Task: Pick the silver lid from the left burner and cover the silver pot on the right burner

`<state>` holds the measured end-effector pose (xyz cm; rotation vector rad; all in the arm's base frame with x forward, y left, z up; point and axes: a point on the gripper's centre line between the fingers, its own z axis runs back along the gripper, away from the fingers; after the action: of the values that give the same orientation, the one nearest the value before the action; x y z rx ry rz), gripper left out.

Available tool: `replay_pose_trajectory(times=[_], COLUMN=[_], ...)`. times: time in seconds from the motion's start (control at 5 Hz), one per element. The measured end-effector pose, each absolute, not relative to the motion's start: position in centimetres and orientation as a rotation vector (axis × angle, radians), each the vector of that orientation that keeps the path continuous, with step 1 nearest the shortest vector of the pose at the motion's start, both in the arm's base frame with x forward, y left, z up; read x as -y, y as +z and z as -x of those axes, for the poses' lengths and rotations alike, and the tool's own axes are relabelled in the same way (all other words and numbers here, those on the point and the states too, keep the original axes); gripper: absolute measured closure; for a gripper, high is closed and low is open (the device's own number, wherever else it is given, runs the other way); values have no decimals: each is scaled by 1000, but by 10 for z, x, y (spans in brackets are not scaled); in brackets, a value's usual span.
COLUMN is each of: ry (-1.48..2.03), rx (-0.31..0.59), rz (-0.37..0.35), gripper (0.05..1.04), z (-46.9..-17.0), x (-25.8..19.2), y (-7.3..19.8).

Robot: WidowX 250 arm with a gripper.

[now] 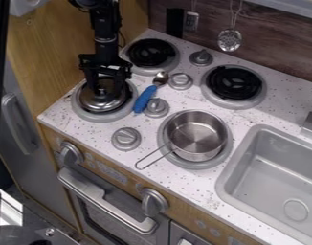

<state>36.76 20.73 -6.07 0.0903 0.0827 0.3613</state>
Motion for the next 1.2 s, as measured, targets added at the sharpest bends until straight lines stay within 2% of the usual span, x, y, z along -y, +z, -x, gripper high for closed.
replay_pose_trajectory(times=[0.2,0.4,0.6,0.8,1.0,1.2], ry=[364,358,377,391,343,227], rx=[-85,-60,-64,-63,-12,89], rz=[-92,-102,-123,-123,-99,-120], gripper=[553,763,816,816,816,816], z=[-366,-363,-359,-358,-362,-381], x=[-208,-206,-200,-194,-169,-131], y=[-62,-63,-61,-60,-56,-25])
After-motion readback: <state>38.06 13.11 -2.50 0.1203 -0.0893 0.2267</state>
